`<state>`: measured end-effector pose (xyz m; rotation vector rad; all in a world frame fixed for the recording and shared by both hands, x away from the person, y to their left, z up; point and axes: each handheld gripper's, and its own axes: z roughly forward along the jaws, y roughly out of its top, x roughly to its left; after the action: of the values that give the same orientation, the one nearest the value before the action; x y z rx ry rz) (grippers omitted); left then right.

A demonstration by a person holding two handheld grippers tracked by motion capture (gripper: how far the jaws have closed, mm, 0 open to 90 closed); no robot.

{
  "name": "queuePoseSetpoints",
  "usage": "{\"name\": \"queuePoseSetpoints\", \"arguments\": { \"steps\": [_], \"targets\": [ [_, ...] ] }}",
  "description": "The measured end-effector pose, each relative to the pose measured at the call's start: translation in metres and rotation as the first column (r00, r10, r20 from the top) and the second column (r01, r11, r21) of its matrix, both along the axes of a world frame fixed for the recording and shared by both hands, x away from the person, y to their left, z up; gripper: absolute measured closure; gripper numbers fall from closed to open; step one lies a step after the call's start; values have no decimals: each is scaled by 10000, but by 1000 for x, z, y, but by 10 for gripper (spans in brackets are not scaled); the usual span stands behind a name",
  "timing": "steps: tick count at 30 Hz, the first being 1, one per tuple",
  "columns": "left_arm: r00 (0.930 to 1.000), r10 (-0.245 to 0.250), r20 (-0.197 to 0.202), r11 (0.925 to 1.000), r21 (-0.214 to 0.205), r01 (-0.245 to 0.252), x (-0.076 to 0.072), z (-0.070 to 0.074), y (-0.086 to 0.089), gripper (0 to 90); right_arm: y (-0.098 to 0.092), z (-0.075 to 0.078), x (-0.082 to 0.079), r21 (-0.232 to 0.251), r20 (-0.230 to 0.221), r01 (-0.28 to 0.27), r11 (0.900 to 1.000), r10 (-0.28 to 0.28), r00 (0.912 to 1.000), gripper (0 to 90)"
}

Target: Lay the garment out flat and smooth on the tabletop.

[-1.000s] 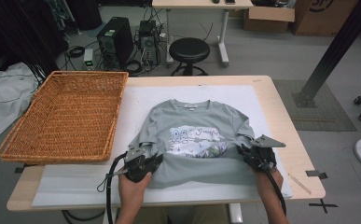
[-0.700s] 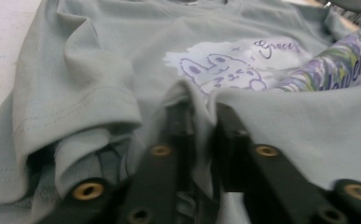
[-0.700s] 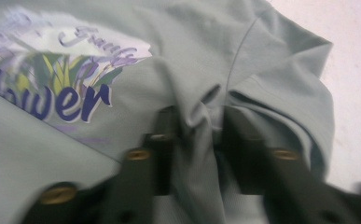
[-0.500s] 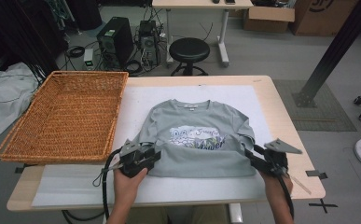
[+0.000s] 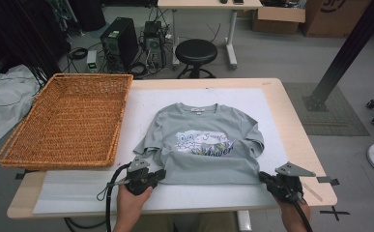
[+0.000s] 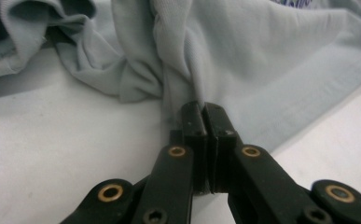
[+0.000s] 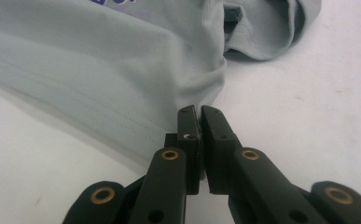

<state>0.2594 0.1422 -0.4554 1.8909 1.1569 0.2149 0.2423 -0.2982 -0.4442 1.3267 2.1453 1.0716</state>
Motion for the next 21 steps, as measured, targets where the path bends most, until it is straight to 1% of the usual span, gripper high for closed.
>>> {"name": "queuePoseSetpoints", "arguments": {
  "steps": [3,5,6,7,8,9,10,11,12,13,14,15,16,17,19,20,21],
  "targets": [
    [9997,-173,-193,9994,-303,167,-8,0,6,887,-8,5,-15,97,40,-153,9998,153,9999,869],
    [9984,-447,-338,9981,-438,432,-15,1,9,888,-11,6,-25,166,-53,-320,9993,321,9995,868],
    [9967,-681,-448,9957,-666,650,-18,2,11,888,-12,6,-29,172,-77,-369,9992,370,9993,868],
    [9922,-1075,-624,9906,-914,1016,-24,3,14,888,-13,6,-34,185,-122,-452,9988,454,9989,868],
    [9896,-1267,-683,9880,-973,1197,-27,4,16,888,-14,7,-42,204,-192,-571,9982,575,9982,868],
    [9845,-1540,-836,9835,-1088,1446,-31,5,19,888,-14,7,-46,214,-271,-664,9976,670,9974,868],
    [9744,-1993,-1039,9737,-1331,1849,-34,6,21,888,-14,8,-50,132,-358,-810,9966,814,9960,867],
    [9665,-2319,-1098,9653,-1484,2148,-38,8,23,888,-14,8,-54,38,-396,-859,9963,860,9955,866],
    [9658,-2371,-1051,9640,-1487,2205,-41,10,25,886,-14,9,-57,49,-474,-944,9955,946,9944,863],
    [9709,-2231,-868,9670,-1456,2091,-44,12,27,876,-15,11,-60,120,-403,-998,9949,1002,9941,846],
    [9767,-2044,-659,9699,-1484,1930,-45,13,29,821,-15,13,-62,295,-283,-991,9946,1000,9946,759],
    [9830,-1801,-357,9737,-1478,1731,-44,14,29,759,-17,15,-62,557,-103,-798,9953,805,9967,700],
    [9888,-1475,-213,9790,-1453,1429,-42,14,29,713,-18,18,-59,768,21,-669,9948,669,9978,698],
    [9930,-1179,-110,9825,-1464,1151,-40,14,28,677,-17,19,-55,857,126,-583,9946,575,9983,657],
    [9966,-816,103,9847,-1535,823,-35,14,22,636,-12,20,-42,910,183,-319,9953,304,9994,592],
    [9976,-675,180,9882,-1368,694,-33,12,16,612,-7,18,-34,874,154,-219,9959,206,9997,551],
    [9981,-554,258,9930,-1032,578,-30,9,9,576,0,15,-27,739,82,-199,9971,193,9998,536]
  ]
}}
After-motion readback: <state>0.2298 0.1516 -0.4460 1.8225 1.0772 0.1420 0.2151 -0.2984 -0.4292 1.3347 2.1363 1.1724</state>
